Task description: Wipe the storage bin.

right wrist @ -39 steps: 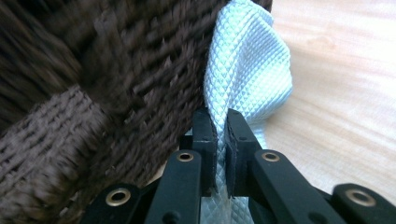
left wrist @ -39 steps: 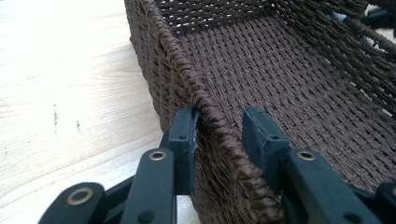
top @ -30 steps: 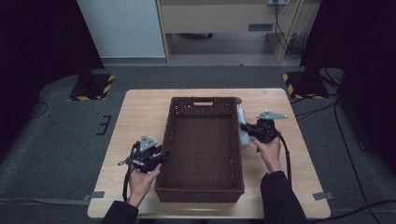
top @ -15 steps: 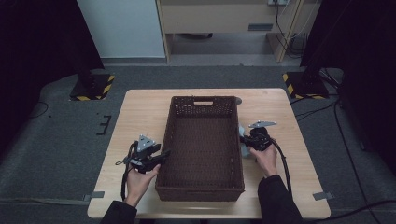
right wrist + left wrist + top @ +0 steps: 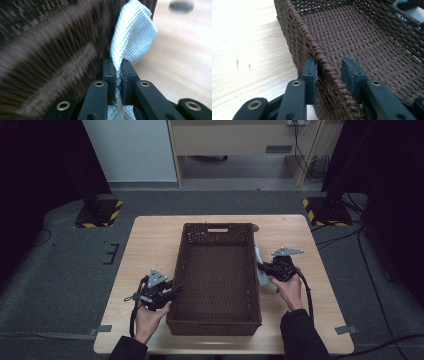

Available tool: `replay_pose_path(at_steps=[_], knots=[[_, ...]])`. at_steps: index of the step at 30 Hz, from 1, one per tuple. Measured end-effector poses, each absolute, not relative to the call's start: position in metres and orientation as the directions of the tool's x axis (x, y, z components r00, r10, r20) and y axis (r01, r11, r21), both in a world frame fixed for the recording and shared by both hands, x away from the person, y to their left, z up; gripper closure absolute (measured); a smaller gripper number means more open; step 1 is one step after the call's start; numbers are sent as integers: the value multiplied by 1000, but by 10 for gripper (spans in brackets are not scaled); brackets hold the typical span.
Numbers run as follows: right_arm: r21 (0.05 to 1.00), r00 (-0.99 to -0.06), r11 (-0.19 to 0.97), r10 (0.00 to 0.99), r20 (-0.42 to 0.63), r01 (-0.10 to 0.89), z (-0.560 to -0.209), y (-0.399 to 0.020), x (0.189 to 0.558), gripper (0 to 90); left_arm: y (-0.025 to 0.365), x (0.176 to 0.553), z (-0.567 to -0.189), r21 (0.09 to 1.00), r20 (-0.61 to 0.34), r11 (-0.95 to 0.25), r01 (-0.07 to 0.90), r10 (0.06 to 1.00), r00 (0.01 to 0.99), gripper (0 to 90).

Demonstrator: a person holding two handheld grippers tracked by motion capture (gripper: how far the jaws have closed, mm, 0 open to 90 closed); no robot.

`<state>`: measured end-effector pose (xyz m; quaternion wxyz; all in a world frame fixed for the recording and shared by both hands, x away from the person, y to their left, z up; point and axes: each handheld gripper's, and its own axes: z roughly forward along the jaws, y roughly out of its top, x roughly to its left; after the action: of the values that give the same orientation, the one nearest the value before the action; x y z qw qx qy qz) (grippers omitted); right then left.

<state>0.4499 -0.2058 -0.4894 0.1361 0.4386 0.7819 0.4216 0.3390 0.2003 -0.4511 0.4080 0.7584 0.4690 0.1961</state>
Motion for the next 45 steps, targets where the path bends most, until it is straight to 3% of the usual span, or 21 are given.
replay_pose_path(at_steps=[6, 13, 17, 25, 30, 37, 45], knots=[[734, -570, 294, 807, 153, 613, -506, -200, 452, 850, 199, 340, -451, 808, -87, -208, 551, 883, 461, 682], [843, -593, 186, 785, 182, 504, -463, -217, 445, 851, 199, 349, -452, 810, -90, -202, 550, 885, 456, 683], [841, -600, 203, 782, 169, 501, -459, -216, 443, 851, 198, 353, -452, 811, -91, -200, 549, 885, 457, 679], [741, -575, 278, 799, 175, 612, -506, -207, 445, 850, 204, 350, -451, 817, -101, -194, 543, 879, 466, 536], [747, -583, 280, 794, 172, 603, -504, -205, 443, 850, 206, 341, -449, 817, -87, -229, 530, 858, 506, 502], [851, -607, 181, 772, 188, 494, -471, -218, 428, 850, 204, 338, -453, 810, -93, -240, 535, 848, 521, 575], [770, -588, 251, 786, 192, 587, -500, -209, 430, 850, 202, 337, -453, 815, -103, -219, 537, 857, 505, 655]])
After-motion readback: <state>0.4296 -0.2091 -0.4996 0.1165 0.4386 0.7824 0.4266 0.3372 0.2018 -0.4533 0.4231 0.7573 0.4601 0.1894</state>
